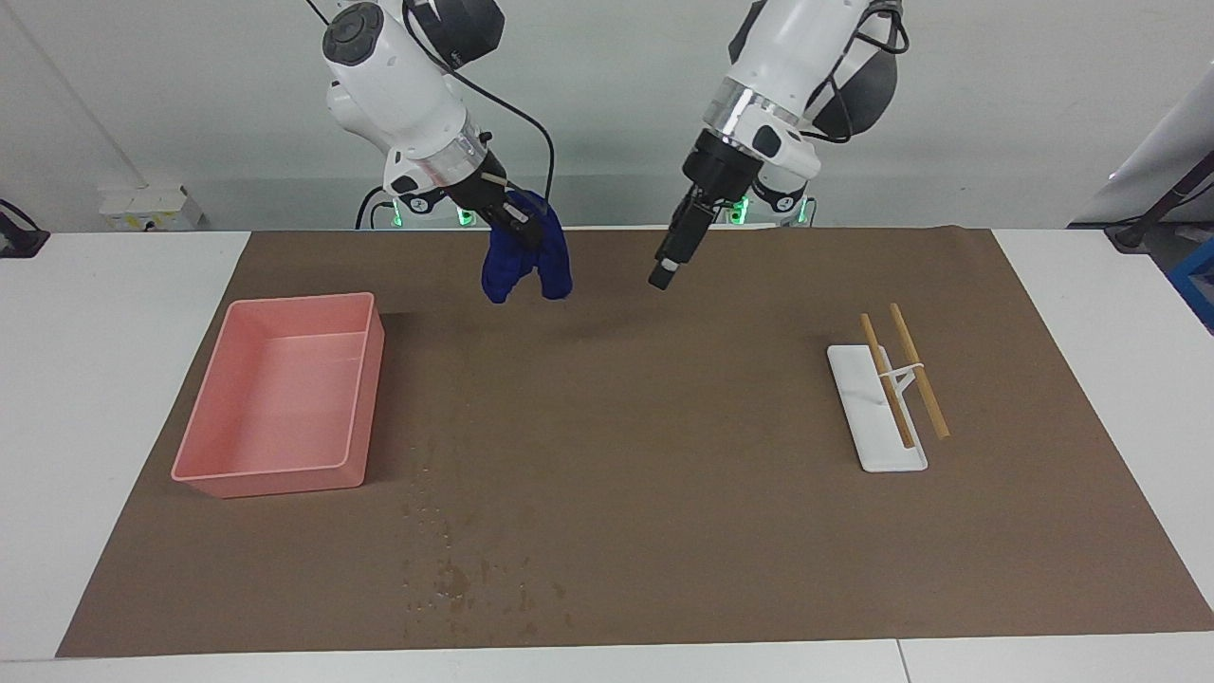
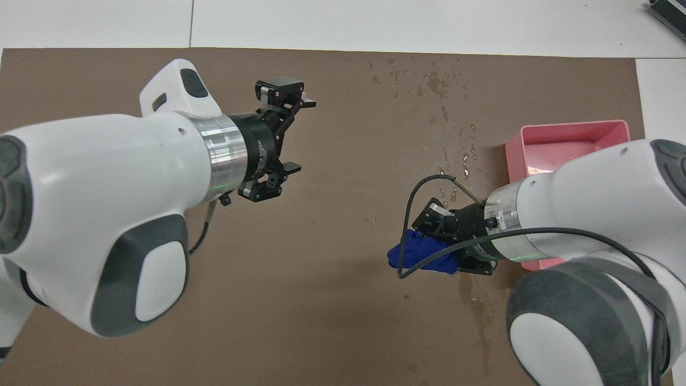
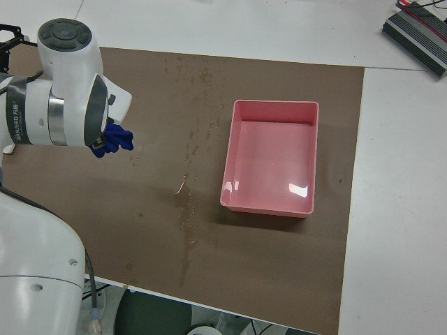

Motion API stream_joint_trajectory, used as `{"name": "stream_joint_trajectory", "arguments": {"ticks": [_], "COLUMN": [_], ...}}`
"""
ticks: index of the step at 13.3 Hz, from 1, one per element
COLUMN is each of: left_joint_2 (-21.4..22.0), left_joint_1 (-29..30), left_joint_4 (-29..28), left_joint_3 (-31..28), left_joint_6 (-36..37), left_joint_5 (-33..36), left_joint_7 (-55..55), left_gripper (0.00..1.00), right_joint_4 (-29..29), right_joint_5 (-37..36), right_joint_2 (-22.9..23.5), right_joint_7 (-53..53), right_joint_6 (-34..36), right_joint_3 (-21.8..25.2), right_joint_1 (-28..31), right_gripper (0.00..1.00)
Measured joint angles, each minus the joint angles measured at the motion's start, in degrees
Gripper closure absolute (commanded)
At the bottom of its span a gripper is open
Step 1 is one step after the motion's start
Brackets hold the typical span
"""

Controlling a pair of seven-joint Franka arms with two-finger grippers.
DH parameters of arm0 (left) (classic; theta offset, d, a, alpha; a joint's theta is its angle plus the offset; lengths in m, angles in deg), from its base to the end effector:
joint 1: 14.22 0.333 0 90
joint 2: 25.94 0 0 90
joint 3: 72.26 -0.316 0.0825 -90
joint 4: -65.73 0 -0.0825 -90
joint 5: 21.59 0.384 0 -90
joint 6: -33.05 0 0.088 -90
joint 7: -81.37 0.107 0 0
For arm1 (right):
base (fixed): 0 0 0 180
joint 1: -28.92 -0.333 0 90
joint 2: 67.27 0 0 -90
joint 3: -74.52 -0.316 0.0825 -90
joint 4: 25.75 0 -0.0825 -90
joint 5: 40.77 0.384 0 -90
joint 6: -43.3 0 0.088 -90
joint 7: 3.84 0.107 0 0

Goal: Wipe water with towel using both arms
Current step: 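Lower the towel with the right gripper while the left gripper withdraws, then wipe the towel with the right gripper along the water streak away from the robot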

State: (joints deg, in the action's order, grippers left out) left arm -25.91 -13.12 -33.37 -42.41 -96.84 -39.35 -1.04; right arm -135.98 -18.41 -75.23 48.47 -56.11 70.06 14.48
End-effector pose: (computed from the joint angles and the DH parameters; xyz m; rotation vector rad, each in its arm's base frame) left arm 0.5267 -0.2980 0.6243 2.1841 1.2953 0.0867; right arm 0.4752 0.2014 0.5512 -2.6914 0.9196 0.3696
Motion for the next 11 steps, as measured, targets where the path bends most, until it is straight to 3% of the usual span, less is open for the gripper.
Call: {"name": "stream_joint_trajectory", "arguments": {"ticks": [2,5,8,11], "left_joint_2": [0.0,0.3,0.6,0.1], "left_joint_1": [5.2,10.4,12.2,13.0], "left_joint_4": [0.0,0.2,3.6,11.2], "left_joint_3": [-0.3,-0.5,-0.7,-3.6], "left_joint_6": [5.4,13.5,25.6,40.2], "left_joint_5": [1.5,10.5,19.2,22.0], "left_joint_7": [14.4,36.3,55.9,70.9], "left_gripper": [0.00,0.00,0.00,0.00], "right_joint_4": [0.0,-0.7,-5.7,-15.1], "right_joint_5": [-2.0,-11.1,-13.2,-13.2], "right_joint_2": [-0.6,-1.4,-3.5,-6.2], "right_joint_7": [-9.3,-27.9,-39.7,-41.2], "right_joint_6": [4.9,9.9,9.9,4.8], "right_joint_3": [0.3,0.5,0.5,0.4], "right_joint_1": [2.1,3.6,6.0,6.4], "right_gripper": [1.00,1.00,1.00,1.00]}}
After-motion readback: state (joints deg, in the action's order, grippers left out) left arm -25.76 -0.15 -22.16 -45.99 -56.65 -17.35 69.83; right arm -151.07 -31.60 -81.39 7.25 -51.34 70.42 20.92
